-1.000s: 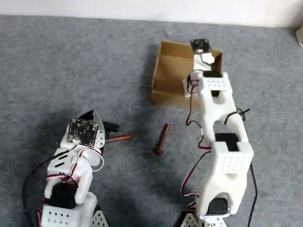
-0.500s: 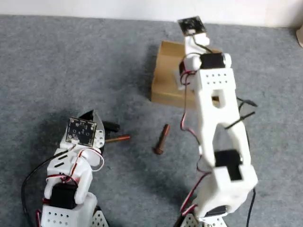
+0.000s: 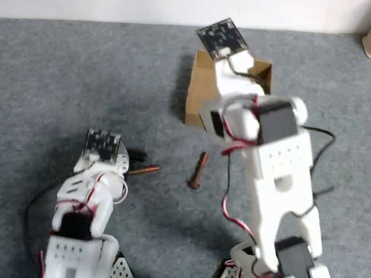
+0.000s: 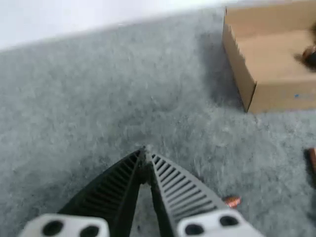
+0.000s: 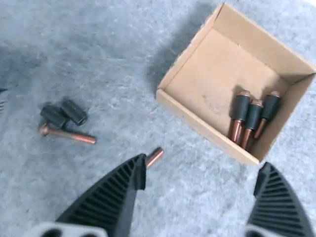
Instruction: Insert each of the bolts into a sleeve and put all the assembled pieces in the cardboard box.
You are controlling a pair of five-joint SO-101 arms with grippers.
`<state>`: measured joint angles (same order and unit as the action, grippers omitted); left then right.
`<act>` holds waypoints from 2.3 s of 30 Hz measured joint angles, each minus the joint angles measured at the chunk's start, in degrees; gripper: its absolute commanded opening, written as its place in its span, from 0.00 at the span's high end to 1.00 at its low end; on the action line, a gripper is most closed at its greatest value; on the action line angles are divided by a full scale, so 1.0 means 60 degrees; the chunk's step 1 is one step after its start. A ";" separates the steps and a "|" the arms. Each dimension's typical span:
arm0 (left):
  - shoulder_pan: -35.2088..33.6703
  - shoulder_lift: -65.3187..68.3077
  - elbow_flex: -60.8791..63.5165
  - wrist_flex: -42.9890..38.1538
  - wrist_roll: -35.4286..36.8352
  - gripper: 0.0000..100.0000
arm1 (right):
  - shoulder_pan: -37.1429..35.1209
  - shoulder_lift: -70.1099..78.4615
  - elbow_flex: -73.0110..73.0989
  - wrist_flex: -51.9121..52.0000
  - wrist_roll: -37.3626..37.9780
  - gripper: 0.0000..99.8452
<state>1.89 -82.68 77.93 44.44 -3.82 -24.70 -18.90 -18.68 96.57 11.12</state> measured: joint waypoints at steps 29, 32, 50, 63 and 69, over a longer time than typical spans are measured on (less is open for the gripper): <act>0.1348 0.8044 -0.3429 -0.0821 0.0000 0.88 | 0.1538 -0.7590 0.9905 -0.2769 -0.0161 0.68; 0.1348 0.8044 -0.3487 -0.0821 0.0747 0.88 | 0.1612 -0.7648 1.0652 -0.3253 -0.0161 0.68; 0.0513 0.8088 -0.3385 0.2271 0.8029 0.88 | 0.1670 -0.7648 1.4256 -0.7048 -0.0161 0.68; 0.1670 0.8132 -0.2212 0.0117 0.9744 0.88 | 0.1670 -0.7648 1.5253 -0.7722 -0.0161 0.68; 0.1626 0.8132 -0.2198 0.0015 1.0374 0.88 | 0.1670 -0.7648 1.5326 -0.7722 -0.0161 0.68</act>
<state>11.65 -33.89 64.75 44.53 58.42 -14.68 -64.79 73.27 50.24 10.15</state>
